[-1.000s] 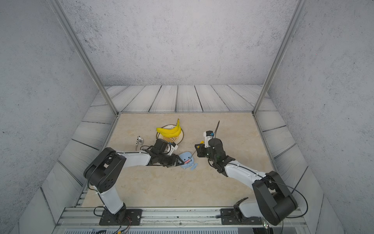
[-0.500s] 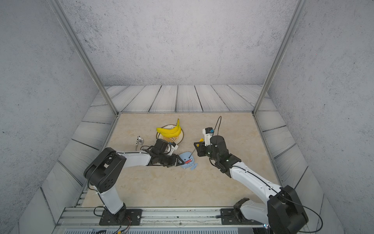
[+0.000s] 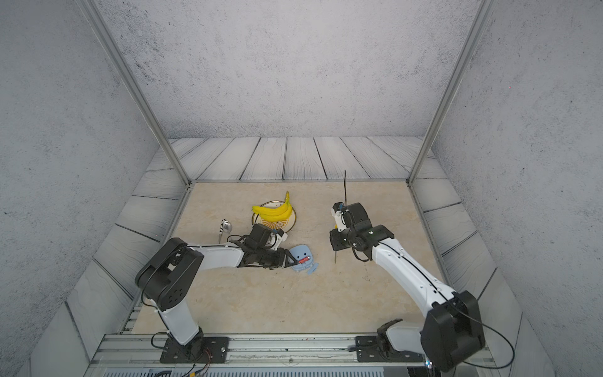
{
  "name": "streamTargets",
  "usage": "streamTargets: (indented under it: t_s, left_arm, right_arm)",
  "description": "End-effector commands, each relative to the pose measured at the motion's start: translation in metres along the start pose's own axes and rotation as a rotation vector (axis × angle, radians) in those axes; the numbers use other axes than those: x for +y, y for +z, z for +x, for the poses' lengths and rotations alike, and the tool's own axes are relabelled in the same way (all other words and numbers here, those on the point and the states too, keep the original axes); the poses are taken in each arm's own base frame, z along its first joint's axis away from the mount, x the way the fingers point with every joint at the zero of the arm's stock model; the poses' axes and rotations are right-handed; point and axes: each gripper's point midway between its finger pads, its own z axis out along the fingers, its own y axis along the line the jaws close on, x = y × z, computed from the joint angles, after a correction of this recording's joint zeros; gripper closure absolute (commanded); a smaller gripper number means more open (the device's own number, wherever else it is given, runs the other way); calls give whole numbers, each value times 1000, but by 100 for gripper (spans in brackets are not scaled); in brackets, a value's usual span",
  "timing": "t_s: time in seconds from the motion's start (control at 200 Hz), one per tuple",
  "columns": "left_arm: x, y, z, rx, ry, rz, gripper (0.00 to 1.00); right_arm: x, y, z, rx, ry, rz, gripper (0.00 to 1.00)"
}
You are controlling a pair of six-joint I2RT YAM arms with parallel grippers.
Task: Remove the battery from the alarm
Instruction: Place the screwdriver at the center of the board.
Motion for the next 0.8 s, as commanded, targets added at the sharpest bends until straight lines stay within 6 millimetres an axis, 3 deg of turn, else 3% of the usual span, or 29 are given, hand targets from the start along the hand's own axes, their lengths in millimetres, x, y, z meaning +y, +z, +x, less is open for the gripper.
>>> streamTargets:
  t_s: [0.0,0.205,0.41,0.615,0.796]
  left_arm:
    - [41,6,29,79,-54,-163,46]
    - [42,6,30,85,-56,-167,46]
    - [44,5,32,90,-56,-179,46]
    - [44,5,31,87,-54,-181,46]
    - [44,5,31,87,-54,-181,46]
  right_arm:
    - [-6,15,12,169,14,-30,100]
    - [-32,73,-10,272,70,46,100]
    - [-53,123,-20,320,103,121,97]
    - [-71,150,-11,358,125,203,86]
    - [-70,161,-7,358,145,187,74]
